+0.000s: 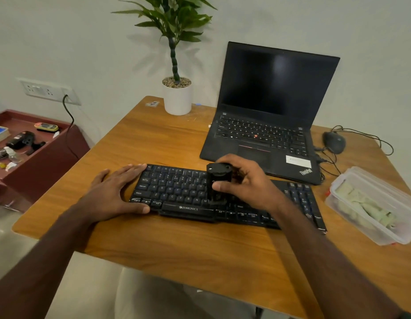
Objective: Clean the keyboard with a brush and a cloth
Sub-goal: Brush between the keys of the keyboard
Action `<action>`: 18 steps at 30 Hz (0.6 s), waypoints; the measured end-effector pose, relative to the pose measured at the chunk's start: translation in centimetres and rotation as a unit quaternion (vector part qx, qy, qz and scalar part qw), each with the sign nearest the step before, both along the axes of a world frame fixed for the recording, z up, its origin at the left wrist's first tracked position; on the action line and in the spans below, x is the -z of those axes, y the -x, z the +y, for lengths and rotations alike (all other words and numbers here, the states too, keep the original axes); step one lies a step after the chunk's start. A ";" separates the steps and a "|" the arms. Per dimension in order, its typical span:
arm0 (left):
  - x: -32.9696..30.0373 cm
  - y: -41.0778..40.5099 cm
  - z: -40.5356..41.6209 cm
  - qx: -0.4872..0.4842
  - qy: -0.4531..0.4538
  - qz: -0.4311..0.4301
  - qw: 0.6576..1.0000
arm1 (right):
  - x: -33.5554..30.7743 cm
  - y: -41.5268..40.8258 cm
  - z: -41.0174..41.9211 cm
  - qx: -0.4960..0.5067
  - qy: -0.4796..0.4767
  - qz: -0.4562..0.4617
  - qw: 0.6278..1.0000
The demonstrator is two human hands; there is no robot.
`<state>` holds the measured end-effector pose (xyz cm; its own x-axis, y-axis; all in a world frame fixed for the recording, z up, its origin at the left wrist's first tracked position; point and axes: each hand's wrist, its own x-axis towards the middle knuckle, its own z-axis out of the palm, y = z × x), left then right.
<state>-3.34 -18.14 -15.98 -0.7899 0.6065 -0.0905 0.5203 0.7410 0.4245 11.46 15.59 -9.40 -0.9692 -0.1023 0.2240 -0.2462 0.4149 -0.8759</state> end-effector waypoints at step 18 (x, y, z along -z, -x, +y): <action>0.5 0.3 0.0 -0.006 0.001 -0.001 1.000 | 0.2 -3.5 5.6 0.025 0.005 -0.006 1.000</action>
<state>-3.69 -18.17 -16.45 -0.7970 0.5967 -0.0935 0.5108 0.7484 0.4231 14.94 21.20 -9.61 -0.9755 -0.0507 0.2140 -0.2154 0.4177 -0.8827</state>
